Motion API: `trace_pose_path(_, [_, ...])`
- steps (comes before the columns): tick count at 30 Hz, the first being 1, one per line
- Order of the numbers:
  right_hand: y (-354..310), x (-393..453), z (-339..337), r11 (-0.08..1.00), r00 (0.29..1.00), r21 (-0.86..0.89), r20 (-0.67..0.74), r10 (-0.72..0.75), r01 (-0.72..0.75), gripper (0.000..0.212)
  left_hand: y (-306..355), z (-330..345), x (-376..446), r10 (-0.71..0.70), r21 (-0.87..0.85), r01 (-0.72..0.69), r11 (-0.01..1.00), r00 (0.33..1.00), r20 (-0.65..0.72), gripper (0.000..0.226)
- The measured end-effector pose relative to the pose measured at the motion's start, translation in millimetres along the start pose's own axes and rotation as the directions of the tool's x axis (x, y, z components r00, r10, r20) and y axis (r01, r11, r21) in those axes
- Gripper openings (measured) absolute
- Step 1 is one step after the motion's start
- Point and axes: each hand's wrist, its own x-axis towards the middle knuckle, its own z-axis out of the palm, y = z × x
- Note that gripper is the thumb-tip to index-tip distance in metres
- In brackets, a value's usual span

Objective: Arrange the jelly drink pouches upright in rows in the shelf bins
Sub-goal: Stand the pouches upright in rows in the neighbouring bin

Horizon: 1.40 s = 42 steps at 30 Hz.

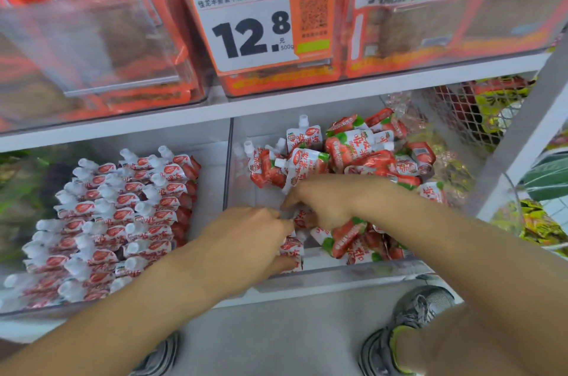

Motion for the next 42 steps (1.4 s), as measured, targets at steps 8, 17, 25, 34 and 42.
trace_pose_path(8, [-6, -4, -14, 0.993, 0.997, -0.112, 0.056, 0.055, -0.048, 0.062, -2, 1, -6, -0.004, 0.008, 0.005, 1.0, 0.998, -0.06, 0.046])
trace_pose_path(17, [4, -32, -20, 0.999, 0.971, 0.02, -0.24, -0.021, 0.026, 0.016, -1, -3, -4, 0.0, 0.086, 0.004, 0.996, 0.999, -0.044, 0.039])
trace_pose_path(25, [-1, -46, -26, 0.873, 0.794, 0.456, -0.589, 0.151, 0.173, 0.021, -5, 17, -47, -0.12, -0.214, 0.019, 0.977, 0.873, -0.473, 0.053])
trace_pose_path(34, [-22, 7, -2, 0.98, 0.984, 0.193, -0.158, 0.082, -0.051, 0.023, 25, 68, -72, -0.634, -0.782, 0.204, 0.589, 0.717, -0.29, 0.096])
trace_pose_path(42, [-9, 7, -11, 0.862, 0.997, 0.504, 0.081, 0.013, -0.052, 0.029, 20, 69, -74, -0.662, -0.826, 0.192, 0.529, 0.703, -0.261, 0.095])
